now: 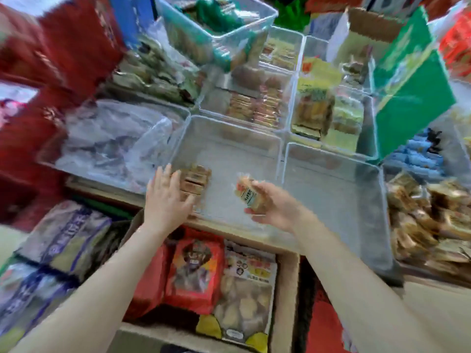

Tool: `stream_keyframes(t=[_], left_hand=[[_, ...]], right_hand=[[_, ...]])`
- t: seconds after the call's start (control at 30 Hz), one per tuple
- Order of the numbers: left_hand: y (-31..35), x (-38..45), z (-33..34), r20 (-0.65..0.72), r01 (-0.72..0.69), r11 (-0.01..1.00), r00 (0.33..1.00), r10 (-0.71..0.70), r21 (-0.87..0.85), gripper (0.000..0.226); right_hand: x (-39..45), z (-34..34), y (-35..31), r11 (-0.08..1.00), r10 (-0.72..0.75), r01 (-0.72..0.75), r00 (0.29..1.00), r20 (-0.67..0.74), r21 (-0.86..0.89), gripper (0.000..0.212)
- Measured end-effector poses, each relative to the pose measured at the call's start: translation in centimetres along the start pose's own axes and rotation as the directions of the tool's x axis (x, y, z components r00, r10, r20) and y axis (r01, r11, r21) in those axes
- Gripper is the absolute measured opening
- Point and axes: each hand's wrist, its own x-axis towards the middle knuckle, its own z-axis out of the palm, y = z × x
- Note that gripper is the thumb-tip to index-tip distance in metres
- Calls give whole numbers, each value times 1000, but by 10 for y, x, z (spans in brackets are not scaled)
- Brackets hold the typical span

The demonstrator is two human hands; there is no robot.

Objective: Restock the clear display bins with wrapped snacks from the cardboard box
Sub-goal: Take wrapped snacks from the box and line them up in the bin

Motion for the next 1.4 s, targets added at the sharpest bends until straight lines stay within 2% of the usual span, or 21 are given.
stream_keyframes(t=[0.1,0.17,0.27,0.37,0.53,0.6,0.7,0.83,0.93,1.0,1.1,1.2,1.27,1.33,1.4], left_hand=[[-33,13,-2,14,23,999,1000,-23,35,94],[-44,15,3,27,21,999,999,-22,28,97],[-47,17,10,10,10,1000,1000,-10,2,94],[-52,18,17,11,5,1000,1000,-5,16,91],[-53,19,21,-12,0,1000,1000,1,13,86],[-52,19,22,-18,8,1000,1000,-8,18,86],[-51,19,22,-35,7,1000,999,-6,30,86],[-53,19,24,-33,3,999,999,-2,40,86],[-52,18,21,1,-2,999,1000,2,46,87],[-52,18,16,54,6,999,998,-8,42,86],[-46,17,1,128,16,998,991,-24,65,83],[-33,14,-21,187,60,989,979,-86,137,78],[-6,-2,-28,136,-2,996,991,-10,84,61],[35,-29,-30,88,-130,991,987,132,-29,56],[89,-67,-23,173,-216,964,955,241,-153,47]], right_hand=[[51,36,-19,995,-21,14,997,-79,-99,14],[85,52,-31,990,-65,44,985,-157,-133,12],[134,65,-45,980,-133,81,946,-296,-181,27],[174,68,-47,952,-174,65,919,-354,-299,42],[214,78,-43,906,-195,68,943,-270,-418,32],[223,82,-41,832,-223,64,948,-226,-551,30],[235,82,-39,667,-297,26,926,-234,-744,29],[239,90,-37,582,-280,-17,935,-220,-813,32],[222,89,-35,546,-239,-55,946,-218,-836,57],[200,82,-32,543,-214,-71,952,-219,-837,66],[151,69,-24,487,-270,-12,949,-164,-873,54],[92,61,-17,366,-289,107,957,-4,-924,31],[35,47,-7,284,-284,183,954,100,-941,25],[-23,23,9,234,-352,237,925,145,-943,22],[-78,-17,31,203,-454,255,880,140,-945,21]])
